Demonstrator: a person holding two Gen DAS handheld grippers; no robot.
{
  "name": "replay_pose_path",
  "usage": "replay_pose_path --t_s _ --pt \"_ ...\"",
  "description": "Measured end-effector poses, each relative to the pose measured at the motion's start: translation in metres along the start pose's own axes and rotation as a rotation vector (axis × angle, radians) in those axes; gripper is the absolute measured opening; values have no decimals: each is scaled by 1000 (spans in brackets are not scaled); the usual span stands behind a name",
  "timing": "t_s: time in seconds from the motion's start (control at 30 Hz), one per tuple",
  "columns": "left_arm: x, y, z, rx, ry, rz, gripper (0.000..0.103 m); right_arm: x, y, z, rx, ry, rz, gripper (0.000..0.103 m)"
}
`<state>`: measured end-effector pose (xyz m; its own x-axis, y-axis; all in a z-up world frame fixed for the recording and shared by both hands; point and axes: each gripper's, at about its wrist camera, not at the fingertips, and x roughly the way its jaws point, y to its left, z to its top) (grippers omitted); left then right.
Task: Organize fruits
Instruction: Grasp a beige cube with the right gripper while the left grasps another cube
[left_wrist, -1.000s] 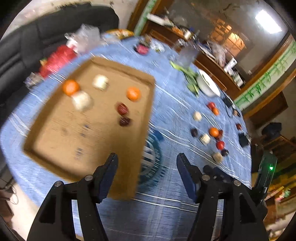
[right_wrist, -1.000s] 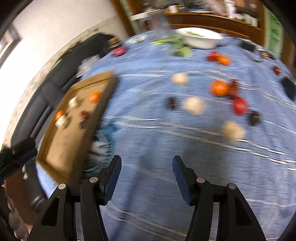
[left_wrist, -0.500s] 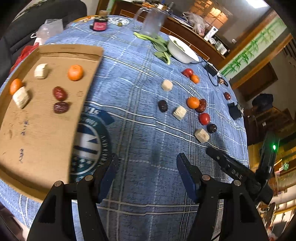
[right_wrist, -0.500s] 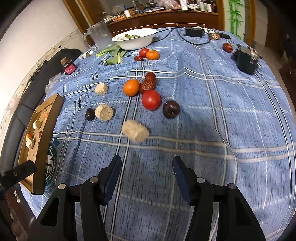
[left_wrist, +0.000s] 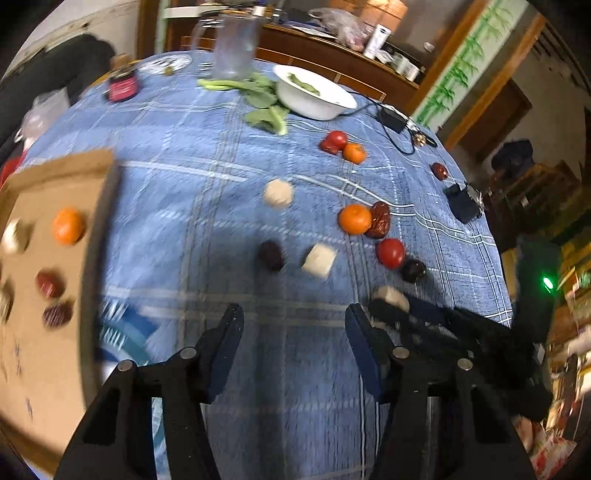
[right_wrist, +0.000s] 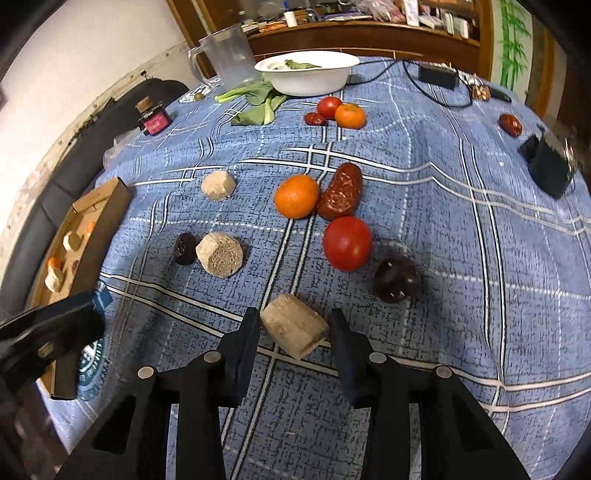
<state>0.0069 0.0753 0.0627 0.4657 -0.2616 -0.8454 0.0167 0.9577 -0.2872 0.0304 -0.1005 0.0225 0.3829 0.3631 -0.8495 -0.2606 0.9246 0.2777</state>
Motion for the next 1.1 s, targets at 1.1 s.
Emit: replay_pose_path --t_s 1.1 --pt "-62 67 -7 -36 -81 88 22 -25 102 7 -56 -15 164 41"
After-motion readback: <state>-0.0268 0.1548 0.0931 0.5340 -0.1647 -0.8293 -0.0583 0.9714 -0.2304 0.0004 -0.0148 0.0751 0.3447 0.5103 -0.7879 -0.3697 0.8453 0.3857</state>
